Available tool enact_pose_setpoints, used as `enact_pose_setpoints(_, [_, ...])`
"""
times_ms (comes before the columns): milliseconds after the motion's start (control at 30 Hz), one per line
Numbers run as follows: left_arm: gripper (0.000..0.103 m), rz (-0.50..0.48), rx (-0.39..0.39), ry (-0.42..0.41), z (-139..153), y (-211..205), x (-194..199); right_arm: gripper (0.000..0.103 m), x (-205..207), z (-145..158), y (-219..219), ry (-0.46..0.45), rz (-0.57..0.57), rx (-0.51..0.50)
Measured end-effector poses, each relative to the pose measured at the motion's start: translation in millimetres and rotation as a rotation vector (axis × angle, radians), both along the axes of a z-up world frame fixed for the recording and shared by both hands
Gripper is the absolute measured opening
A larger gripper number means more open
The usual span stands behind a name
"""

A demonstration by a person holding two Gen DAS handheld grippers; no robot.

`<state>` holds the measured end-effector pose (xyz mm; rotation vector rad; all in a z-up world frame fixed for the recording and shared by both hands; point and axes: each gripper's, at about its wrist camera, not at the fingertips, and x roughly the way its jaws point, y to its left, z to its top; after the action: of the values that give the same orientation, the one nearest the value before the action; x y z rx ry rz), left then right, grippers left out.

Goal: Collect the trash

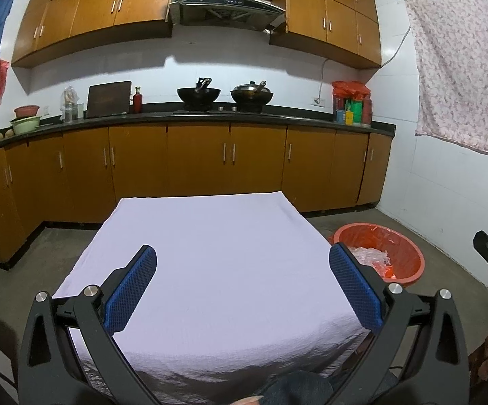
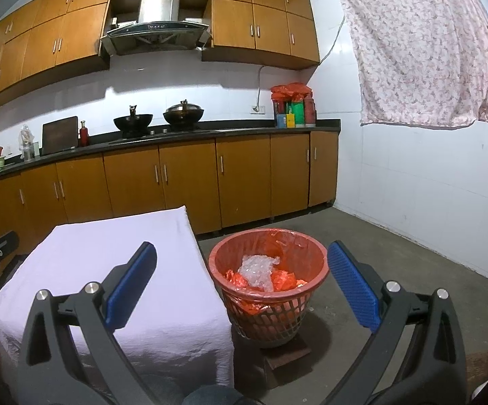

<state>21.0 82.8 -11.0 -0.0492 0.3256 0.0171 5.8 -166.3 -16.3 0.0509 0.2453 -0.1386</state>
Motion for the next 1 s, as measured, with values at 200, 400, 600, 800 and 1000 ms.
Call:
enact_pose_setpoints(200, [0.101, -0.021, -0.001, 0.001, 1.1, -2.6, 4.0, 0.099, -6.6, 14.8, -8.9, -0.043, -0.047, -0.028])
enact_pose_setpoints(400, [0.101, -0.041, -0.02, -0.015, 7.2, -4.4, 1.2, 0.099, -25.1, 52.5, -33.1, -0.134, -0.113, -0.029])
enact_pose_setpoints(600, [0.101, -0.041, -0.025, -0.035, 12.2, -2.6, -9.7, 0.099, -41.1, 72.9, -46.7, -0.161, -0.127, -0.003])
enact_pose_setpoints(800, [0.101, -0.03, -0.025, -0.047, 16.9, -0.9, -17.6, 0.099, -48.5, 68.7, -42.8, -0.143, -0.106, 0.012])
enact_pose_setpoints(1000, [0.101, -0.017, -0.007, -0.05, 18.9, -3.5, -21.3, 0.099, -44.5, 57.7, -32.7, -0.105, -0.065, 0.02])
